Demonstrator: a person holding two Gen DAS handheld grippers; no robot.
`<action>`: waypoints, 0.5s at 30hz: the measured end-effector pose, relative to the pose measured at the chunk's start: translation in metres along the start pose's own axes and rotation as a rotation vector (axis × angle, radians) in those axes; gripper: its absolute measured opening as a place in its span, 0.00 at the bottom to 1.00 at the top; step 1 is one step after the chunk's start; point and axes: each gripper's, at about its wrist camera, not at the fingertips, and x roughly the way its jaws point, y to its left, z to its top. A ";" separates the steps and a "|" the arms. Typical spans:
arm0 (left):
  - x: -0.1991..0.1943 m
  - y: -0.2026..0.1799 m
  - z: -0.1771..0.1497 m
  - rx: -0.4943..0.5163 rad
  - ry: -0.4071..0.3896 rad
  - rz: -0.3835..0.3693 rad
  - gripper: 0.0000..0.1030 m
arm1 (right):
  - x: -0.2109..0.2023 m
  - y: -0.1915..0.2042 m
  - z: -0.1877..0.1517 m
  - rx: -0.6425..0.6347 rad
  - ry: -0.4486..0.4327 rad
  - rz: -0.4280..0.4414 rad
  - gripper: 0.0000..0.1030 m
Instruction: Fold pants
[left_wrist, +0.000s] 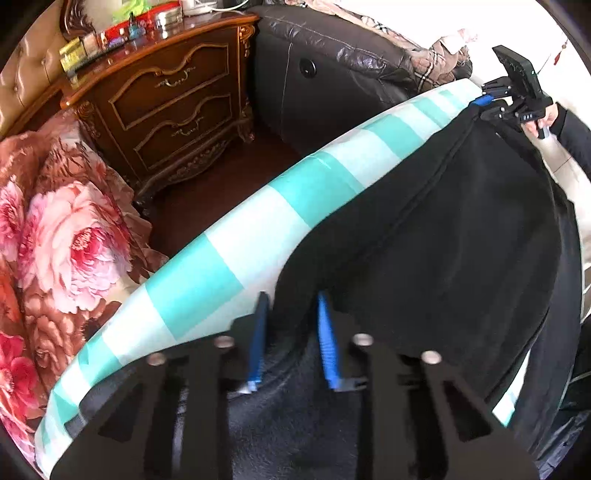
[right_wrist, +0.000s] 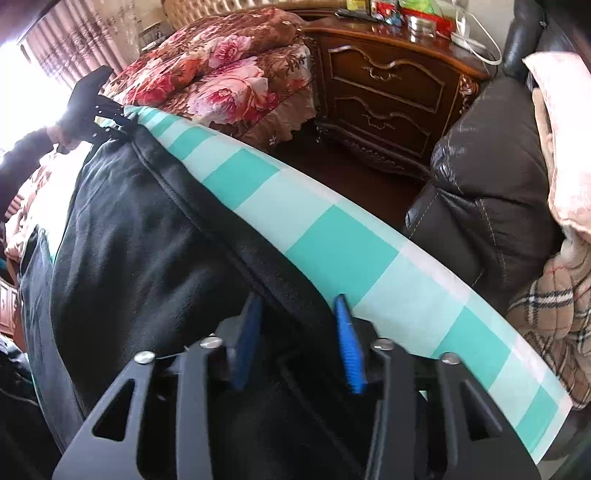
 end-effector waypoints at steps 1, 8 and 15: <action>-0.002 -0.004 -0.001 0.007 -0.003 0.018 0.18 | -0.003 0.001 -0.001 -0.005 -0.006 -0.019 0.12; -0.030 -0.027 -0.009 0.041 -0.037 0.091 0.15 | -0.023 0.015 -0.010 -0.056 -0.018 -0.013 0.07; -0.076 -0.063 -0.020 0.093 -0.074 0.171 0.14 | -0.059 0.044 -0.024 -0.129 -0.072 -0.068 0.07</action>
